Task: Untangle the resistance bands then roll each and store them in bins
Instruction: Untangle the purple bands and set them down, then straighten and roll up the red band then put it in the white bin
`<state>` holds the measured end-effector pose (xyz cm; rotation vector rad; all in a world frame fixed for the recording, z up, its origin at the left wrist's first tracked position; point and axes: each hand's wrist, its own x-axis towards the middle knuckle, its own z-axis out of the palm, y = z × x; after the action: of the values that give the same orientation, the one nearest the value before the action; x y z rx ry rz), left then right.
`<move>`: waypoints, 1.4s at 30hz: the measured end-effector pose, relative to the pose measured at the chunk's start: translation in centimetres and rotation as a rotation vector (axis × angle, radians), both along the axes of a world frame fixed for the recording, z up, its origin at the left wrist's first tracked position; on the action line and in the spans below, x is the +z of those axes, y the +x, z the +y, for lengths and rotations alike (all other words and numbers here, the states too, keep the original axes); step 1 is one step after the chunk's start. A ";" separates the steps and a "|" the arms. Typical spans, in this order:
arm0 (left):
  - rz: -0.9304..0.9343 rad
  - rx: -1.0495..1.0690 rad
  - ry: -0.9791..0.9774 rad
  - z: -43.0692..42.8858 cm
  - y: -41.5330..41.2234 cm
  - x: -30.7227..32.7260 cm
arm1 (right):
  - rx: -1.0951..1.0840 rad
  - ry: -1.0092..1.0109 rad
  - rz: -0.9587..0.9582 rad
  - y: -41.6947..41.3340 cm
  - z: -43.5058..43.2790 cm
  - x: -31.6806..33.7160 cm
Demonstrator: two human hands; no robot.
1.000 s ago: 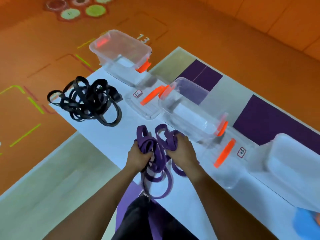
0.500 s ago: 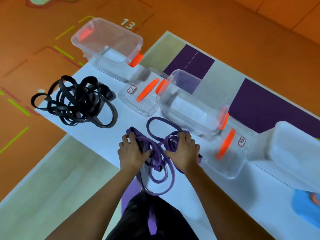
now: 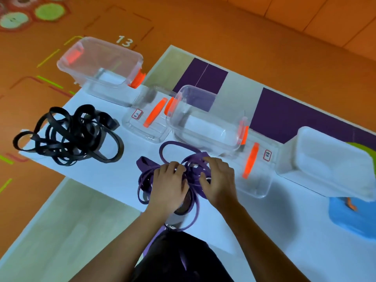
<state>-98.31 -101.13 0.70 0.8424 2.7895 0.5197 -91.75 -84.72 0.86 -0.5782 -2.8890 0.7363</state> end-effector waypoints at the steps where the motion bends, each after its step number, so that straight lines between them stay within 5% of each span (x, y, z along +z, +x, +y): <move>1: 0.018 -0.009 0.006 0.4 0.2 0.2 | -0.012 0.003 0.018 0.4 0.1 0.2; 18: 0.182 -0.549 0.132 16.1 13.6 6.1 | -0.534 0.007 0.075 21.7 9.3 4.4; 42: 0.198 -1.162 0.236 44.1 57.5 10.7 | -1.212 0.083 0.138 70.2 28.6 9.1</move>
<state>-40.78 -57.04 11.39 2.3520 1.8508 0.5249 -21.51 -56.13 9.92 -1.8475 -1.8410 0.3918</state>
